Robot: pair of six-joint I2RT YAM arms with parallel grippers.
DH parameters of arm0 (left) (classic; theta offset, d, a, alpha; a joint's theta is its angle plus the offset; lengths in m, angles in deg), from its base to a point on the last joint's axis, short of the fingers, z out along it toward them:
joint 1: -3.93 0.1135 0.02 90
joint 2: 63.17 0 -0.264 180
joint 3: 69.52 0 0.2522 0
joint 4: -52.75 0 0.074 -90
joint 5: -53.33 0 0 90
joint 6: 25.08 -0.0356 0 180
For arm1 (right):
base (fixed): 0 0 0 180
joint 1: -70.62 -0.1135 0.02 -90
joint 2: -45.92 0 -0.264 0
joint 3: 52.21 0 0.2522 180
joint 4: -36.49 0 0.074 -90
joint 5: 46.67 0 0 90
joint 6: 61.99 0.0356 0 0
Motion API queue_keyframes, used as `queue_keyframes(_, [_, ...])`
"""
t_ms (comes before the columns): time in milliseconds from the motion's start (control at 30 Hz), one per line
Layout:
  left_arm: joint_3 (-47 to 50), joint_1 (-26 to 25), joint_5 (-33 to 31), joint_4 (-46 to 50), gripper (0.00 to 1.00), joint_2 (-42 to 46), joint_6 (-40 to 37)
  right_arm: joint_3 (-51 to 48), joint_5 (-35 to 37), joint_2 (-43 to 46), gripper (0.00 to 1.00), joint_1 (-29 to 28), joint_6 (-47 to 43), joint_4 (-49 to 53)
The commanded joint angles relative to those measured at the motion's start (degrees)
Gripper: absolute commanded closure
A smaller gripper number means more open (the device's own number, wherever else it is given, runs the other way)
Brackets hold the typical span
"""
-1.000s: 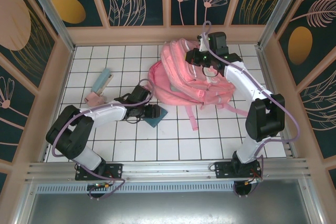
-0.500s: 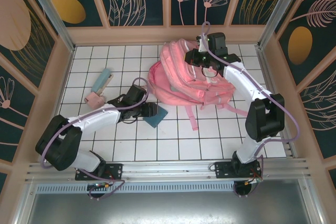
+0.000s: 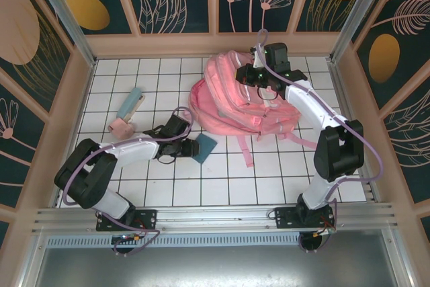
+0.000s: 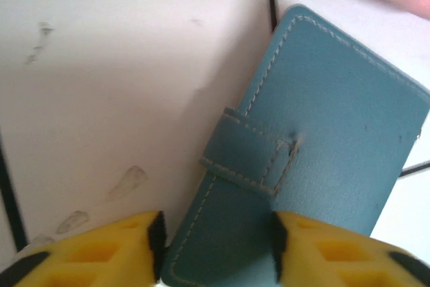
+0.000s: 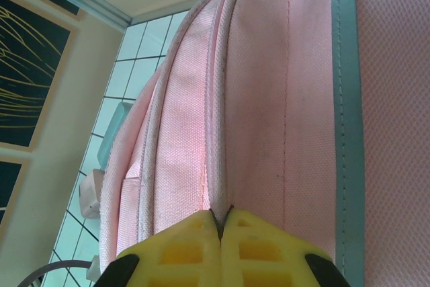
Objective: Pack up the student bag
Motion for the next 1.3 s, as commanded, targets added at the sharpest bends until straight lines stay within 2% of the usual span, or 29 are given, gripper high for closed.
queue_keyframes(0, [1.46, -0.18, 3.81, -2.3, 0.69, -0.29, 1.14, -0.78, 0.71, 2.65, 1.0, -0.29, 0.21, -1.49])
queue_keyframes(100, [1.77, -0.24, 4.14, -2.73, 0.89, -0.22, 1.6, -0.78, 0.79, 2.68, 1.0, -0.31, 0.3, -1.56])
queue_keyframes(167, [1.84, -0.2, 4.06, -2.78, 0.99, 0.07, 1.85, -0.72, 0.81, 2.7, 1.0, -0.34, 0.26, -1.48])
queue_keyframes(733, [-3.19, -0.2, 0.73, 2.11, 1.0, 6.77, 2.4, -1.79, 1.71, 3.79, 1.0, -0.26, 0.04, -1.33])
queue_keyframes(767, [-3.81, -0.19, -0.18, 2.92, 0.95, 6.81, 2.33, -1.94, 1.77, 3.91, 1.0, -0.23, 0.04, -1.4])
queue_keyframes(800, [-4.36, -0.32, -1.27, 3.67, 0.78, 6.78, 2.22, -2.09, 1.76, 3.95, 1.0, -0.28, 0.04, -1.4])
queue_keyframes(867, [-4.92, -0.38, -1.72, 4.34, 0.76, 6.71, 1.74, -2.36, 1.84, 4.05, 1.0, -0.26, 0.09, -1.4])
queue_keyframes(967, [-5.61, -1.39, -2.3, 4.43, 0.62, 6.3, 1.52, -2.78, 2.19, 4.44, 1.0, -0.22, 0.04, -1.44])
queue_keyframes(1100, [-7.26, -4.38, -5.09, 5.02, 0.55, 4.82, 1.18, -3.91, 2.91, 5.39, 1.0, 0.52, 0.29, -1.57])
queue_keyframes(1267, [-10.79, -9.63, -12.1, 7.55, 0.53, 1.09, -0.39, -6.27, 2.61, 6.39, 1.0, 1.37, 0.82, -2.18])
